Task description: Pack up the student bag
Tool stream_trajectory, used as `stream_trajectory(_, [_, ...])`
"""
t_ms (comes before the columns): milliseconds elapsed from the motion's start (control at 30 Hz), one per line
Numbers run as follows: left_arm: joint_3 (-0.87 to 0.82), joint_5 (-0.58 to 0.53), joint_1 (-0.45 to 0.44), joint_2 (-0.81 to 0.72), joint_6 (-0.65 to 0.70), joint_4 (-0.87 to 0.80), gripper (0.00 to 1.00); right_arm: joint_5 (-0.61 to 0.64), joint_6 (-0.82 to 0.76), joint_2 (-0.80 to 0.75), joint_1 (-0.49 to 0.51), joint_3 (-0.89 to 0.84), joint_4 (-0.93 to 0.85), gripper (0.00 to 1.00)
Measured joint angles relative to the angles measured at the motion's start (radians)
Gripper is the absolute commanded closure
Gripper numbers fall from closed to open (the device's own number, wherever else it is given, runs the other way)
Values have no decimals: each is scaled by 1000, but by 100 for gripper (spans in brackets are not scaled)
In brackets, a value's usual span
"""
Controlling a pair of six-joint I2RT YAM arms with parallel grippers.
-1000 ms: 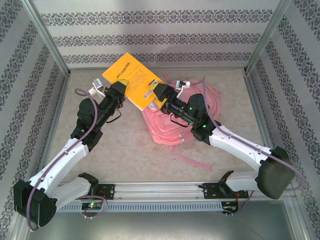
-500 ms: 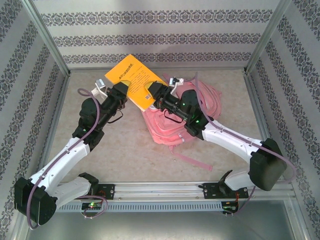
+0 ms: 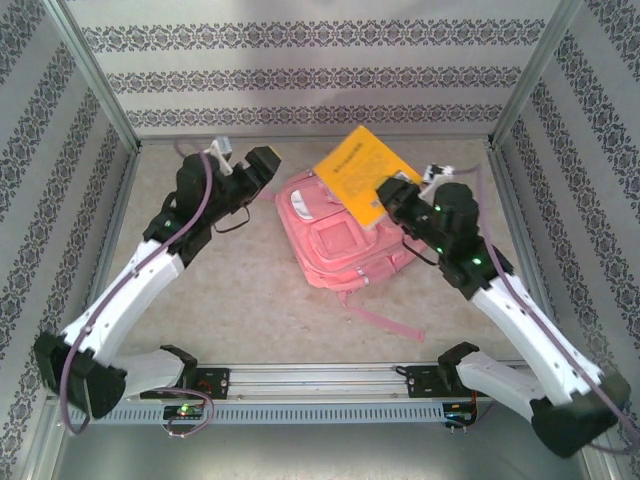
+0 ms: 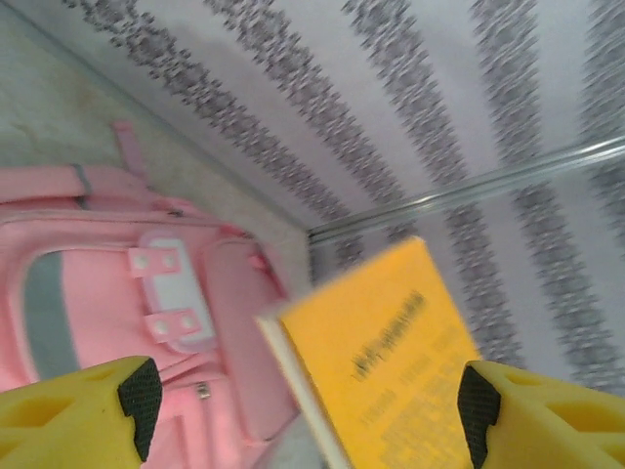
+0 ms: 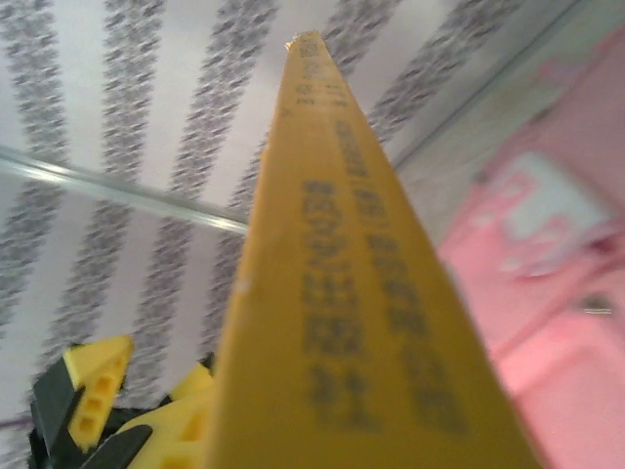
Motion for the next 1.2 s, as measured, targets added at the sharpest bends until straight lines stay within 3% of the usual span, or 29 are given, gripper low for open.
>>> stream_trajectory(167, [230,6,-46,274,138,-240,22,85,-160,-143,-130,28,-334,100])
stream_trajectory(333, [330,48,-193,457,148,-333,23,204,-272,-185,-218,55,-573,100])
stream_trajectory(500, [486,148,-363,657,147,-343,24,290,-357,-196,-217,95,-682,100])
stream_trajectory(633, [502,232,-418,747,142,-351,22,336,-408,-194,-215,132,-695,100])
stream_trajectory(867, [420,229,-352,722,165,-423,21,373,-457,-192,-201,141,-697,100])
stream_trajectory(1200, [163,115,-121,457,271,-578,21,381,-485,-172,-184,142,-696,100])
